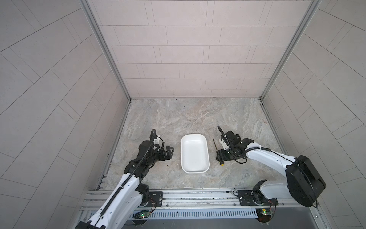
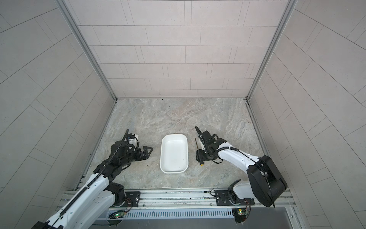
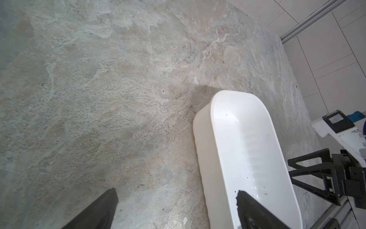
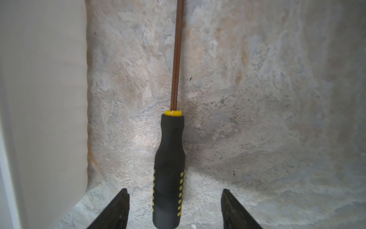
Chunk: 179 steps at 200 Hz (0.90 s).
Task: Put the screwdriver in the bin
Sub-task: Pick up the screwdriver from the center of the table.
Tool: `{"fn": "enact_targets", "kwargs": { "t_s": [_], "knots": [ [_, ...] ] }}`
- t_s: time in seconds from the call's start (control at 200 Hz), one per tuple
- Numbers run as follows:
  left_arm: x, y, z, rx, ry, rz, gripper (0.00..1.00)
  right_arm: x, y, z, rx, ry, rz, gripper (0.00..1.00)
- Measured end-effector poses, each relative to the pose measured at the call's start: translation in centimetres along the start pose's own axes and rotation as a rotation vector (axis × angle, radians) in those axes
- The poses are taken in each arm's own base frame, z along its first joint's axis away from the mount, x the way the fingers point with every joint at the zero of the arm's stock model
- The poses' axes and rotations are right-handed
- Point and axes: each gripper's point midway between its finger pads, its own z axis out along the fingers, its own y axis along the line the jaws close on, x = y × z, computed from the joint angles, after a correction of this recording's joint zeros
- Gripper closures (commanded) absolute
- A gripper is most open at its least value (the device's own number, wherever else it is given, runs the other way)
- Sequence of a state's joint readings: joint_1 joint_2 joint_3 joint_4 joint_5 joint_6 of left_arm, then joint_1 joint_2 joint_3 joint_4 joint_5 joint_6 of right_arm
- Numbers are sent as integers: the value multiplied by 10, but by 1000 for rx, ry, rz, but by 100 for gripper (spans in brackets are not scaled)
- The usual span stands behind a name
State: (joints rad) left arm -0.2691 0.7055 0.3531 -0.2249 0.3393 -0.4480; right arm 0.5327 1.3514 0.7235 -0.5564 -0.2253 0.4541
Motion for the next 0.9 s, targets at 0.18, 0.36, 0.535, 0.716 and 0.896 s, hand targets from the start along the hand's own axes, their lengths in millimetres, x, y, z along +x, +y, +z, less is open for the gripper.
{"fn": "enact_targets", "kwargs": {
  "t_s": [0.18, 0.36, 0.535, 0.716, 0.896],
  "knots": [
    [0, 0, 0, 0, 1, -1, 0, 3, 0, 9, 12, 12, -7, 42],
    [0, 0, 0, 0, 1, -1, 0, 3, 0, 13, 23, 17, -14, 47],
    [0, 0, 0, 0, 1, -1, 0, 4, 0, 18, 35, 24, -20, 51],
    [1, 0, 0, 0, 2, -1, 0, 4, -2, 21, 47, 30, -21, 58],
    [2, 1, 1, -1, 6, -2, 0, 3, 0, 23, 51, 23, -23, 71]
  ]
}}
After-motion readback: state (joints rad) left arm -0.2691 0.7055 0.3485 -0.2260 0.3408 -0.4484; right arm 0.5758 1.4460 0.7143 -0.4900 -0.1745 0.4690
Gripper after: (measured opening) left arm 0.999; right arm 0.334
